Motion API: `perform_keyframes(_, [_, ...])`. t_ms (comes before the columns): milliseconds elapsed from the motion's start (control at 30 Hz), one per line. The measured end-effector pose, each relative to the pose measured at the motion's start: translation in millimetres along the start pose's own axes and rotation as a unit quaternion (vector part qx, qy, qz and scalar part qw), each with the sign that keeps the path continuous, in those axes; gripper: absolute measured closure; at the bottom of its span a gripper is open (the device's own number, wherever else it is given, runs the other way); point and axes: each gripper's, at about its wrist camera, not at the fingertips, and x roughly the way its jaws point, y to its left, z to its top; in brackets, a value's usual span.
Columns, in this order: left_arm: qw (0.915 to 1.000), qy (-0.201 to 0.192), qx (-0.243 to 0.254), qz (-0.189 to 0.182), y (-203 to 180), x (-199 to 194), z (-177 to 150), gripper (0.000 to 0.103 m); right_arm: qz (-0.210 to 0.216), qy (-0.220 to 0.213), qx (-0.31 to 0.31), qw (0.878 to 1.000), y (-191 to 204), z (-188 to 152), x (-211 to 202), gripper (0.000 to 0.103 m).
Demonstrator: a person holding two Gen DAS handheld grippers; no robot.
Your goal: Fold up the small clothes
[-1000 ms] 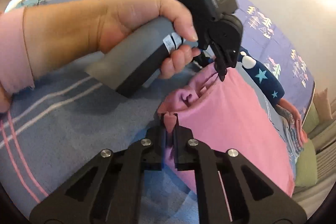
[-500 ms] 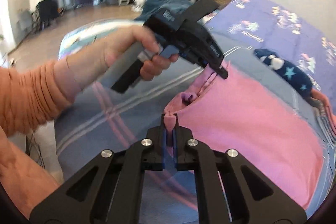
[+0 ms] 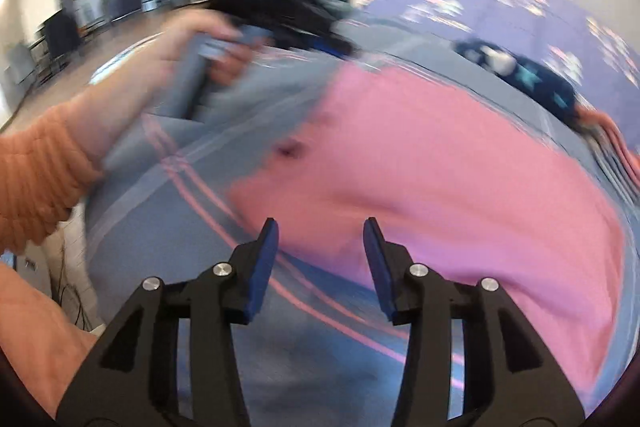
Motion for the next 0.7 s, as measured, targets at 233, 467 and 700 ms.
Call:
perform_keyframes(233, [0.9989,0.042,-0.009,-0.02,-7.4,9.2,-29.9,0.052,-0.027,-0.022,-0.077,0.996,32.8,-4.5,6.2,0.054])
perform_keyframes(467, [0.9952,0.052,-0.047,-0.068,-11.6,18.9,-30.4,0.05,-0.085,-0.034,-0.175,0.98,84.8,6.7,39.9,0.059])
perform_keyframes(700, [0.9958,0.053,-0.042,-0.061,-27.5,37.8,-20.0,0.098,-0.014,-0.028,-0.039,0.999,52.8,29.0,40.8,0.097])
